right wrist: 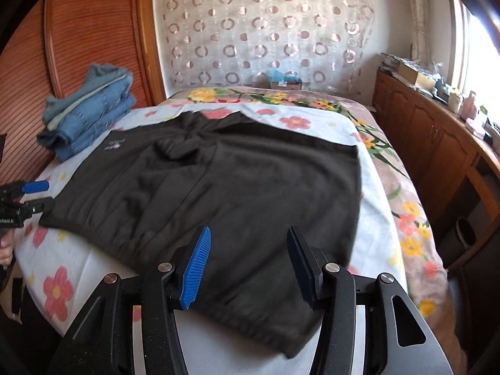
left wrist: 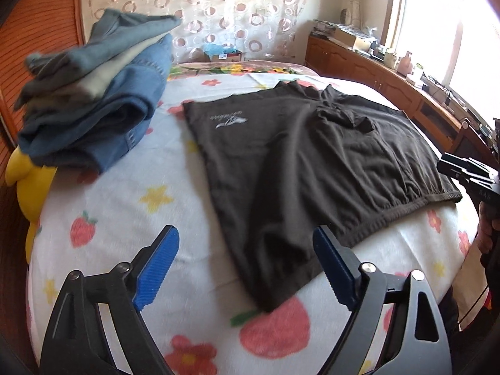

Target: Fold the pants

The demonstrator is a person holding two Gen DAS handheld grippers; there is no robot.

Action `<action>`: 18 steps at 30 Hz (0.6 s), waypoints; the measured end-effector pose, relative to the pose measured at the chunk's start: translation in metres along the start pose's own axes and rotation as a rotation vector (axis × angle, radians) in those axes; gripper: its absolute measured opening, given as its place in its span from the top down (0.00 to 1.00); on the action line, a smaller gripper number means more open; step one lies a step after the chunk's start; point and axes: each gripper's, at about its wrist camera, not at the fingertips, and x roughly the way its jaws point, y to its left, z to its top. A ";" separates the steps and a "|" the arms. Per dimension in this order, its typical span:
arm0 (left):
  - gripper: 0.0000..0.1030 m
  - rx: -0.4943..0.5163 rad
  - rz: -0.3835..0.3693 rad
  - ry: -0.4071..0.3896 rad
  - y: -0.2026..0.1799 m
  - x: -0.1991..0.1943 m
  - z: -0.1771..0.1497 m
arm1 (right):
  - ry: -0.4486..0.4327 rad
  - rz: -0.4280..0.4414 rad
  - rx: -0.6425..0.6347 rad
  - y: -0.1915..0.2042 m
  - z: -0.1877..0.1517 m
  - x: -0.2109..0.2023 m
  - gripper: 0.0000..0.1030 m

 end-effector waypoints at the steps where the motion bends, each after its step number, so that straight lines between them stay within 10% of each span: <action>1: 0.18 -0.006 0.003 0.004 0.002 -0.001 -0.004 | 0.003 0.002 0.003 -0.001 -0.001 0.002 0.49; 18: 0.52 -0.038 -0.009 -0.004 0.003 -0.009 -0.023 | -0.021 0.023 0.001 0.007 -0.006 0.005 0.45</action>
